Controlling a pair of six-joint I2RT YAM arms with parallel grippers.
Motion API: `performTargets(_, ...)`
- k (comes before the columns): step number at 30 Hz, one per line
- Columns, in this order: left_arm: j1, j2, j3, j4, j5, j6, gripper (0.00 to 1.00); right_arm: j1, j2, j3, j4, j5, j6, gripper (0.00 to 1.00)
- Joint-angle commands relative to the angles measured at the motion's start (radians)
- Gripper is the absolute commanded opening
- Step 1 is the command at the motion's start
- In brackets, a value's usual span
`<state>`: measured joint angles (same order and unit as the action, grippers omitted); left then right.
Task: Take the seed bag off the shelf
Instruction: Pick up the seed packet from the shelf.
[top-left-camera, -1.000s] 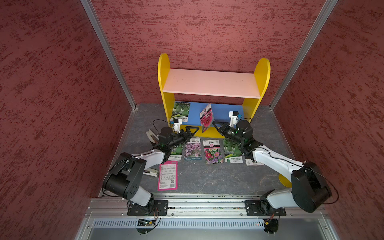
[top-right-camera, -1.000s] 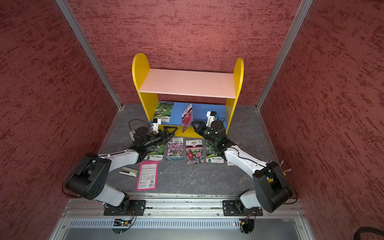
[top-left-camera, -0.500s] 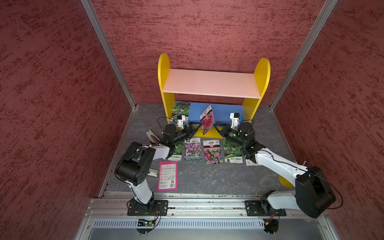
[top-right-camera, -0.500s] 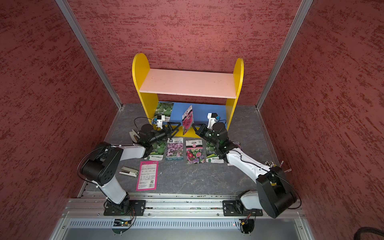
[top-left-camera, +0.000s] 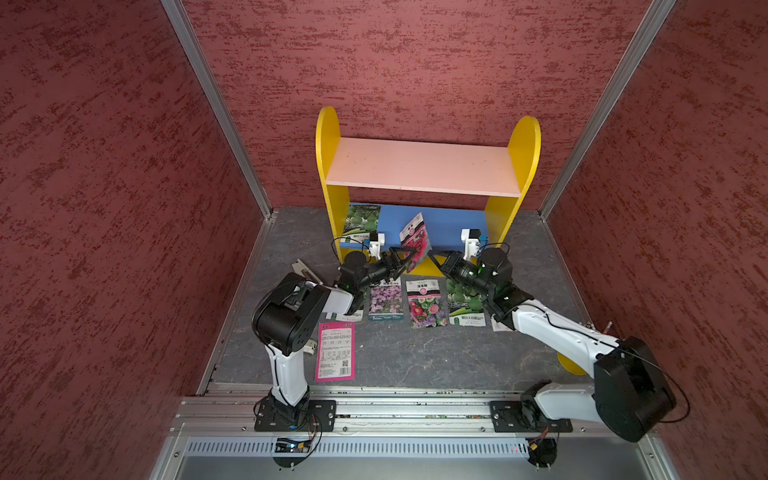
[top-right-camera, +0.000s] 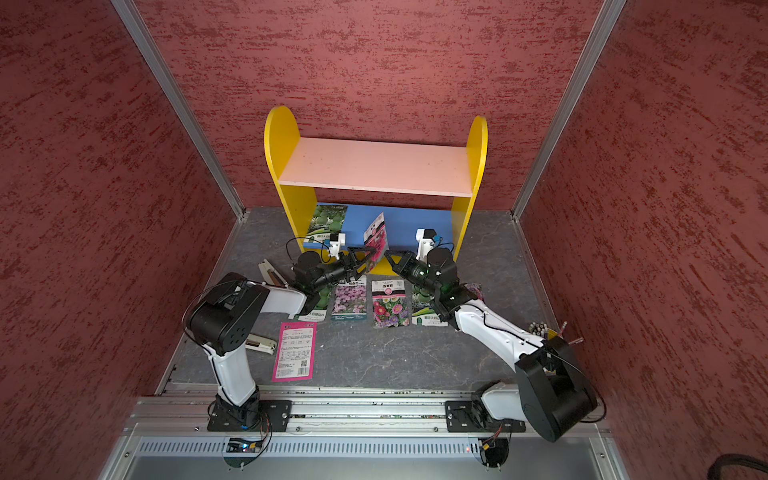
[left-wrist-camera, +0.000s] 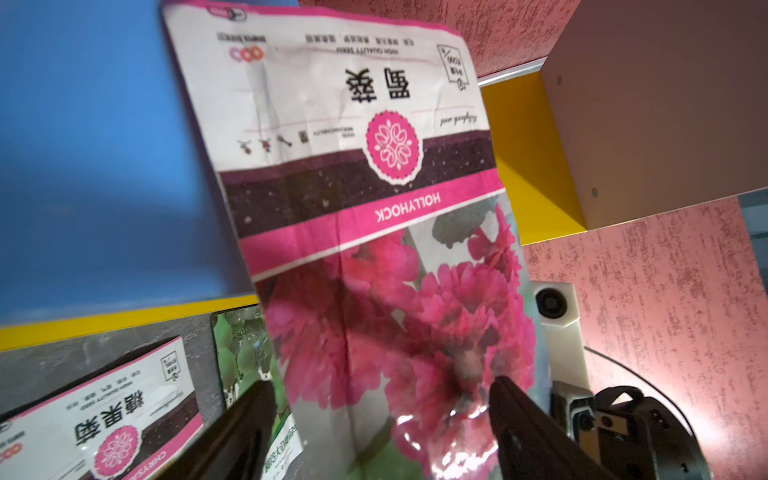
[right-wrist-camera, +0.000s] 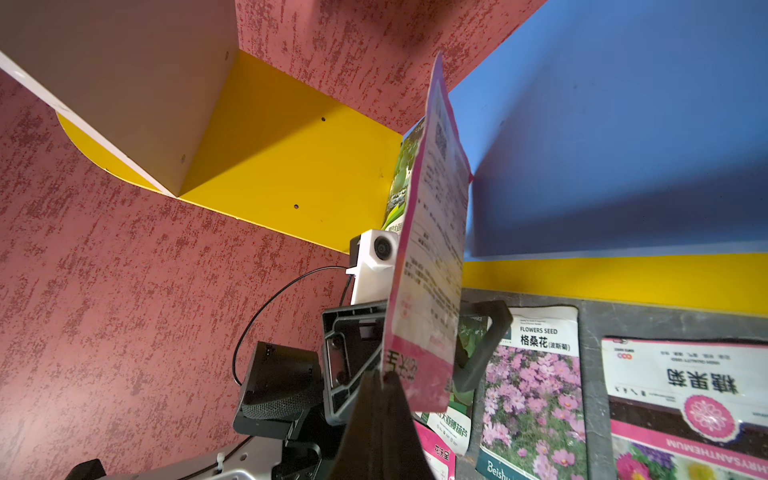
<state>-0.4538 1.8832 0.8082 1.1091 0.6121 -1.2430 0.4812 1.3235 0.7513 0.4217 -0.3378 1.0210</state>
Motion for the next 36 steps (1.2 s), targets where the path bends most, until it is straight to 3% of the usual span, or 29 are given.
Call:
performTargets(1,0.003,-0.005,0.015,0.057,-0.004,-0.011,0.71,-0.004,-0.033,-0.021,0.011,-0.007,-0.003,0.0)
performTargets(4,0.003,-0.014,0.011,0.054,0.0,-0.012,0.63,-0.004,-0.048,-0.039,-0.003,0.0,-0.012,0.0)
performTargets(14,-0.001,-0.055,0.015,0.024,0.019,0.005,0.18,-0.004,-0.094,-0.085,-0.057,0.013,-0.034,0.0)
performTargets(18,-0.015,-0.092,0.038,-0.036,0.037,0.034,0.04,-0.004,-0.126,-0.094,-0.092,0.011,-0.052,0.0)
performTargets(19,-0.021,-0.107,0.04,-0.057,0.037,0.045,0.01,-0.005,-0.135,-0.094,-0.104,0.01,-0.058,0.03)
performTargets(27,-0.033,-0.243,0.026,-0.191,0.07,0.115,0.0,-0.004,-0.234,-0.073,-0.24,-0.027,-0.135,0.62)
performTargets(31,-0.044,-0.327,0.02,-0.303,0.097,0.179,0.0,-0.005,-0.296,-0.053,-0.366,-0.04,-0.206,0.76)
performTargets(36,-0.066,-0.441,0.01,-0.454,0.125,0.26,0.0,-0.006,-0.351,-0.026,-0.478,-0.108,-0.284,0.84)
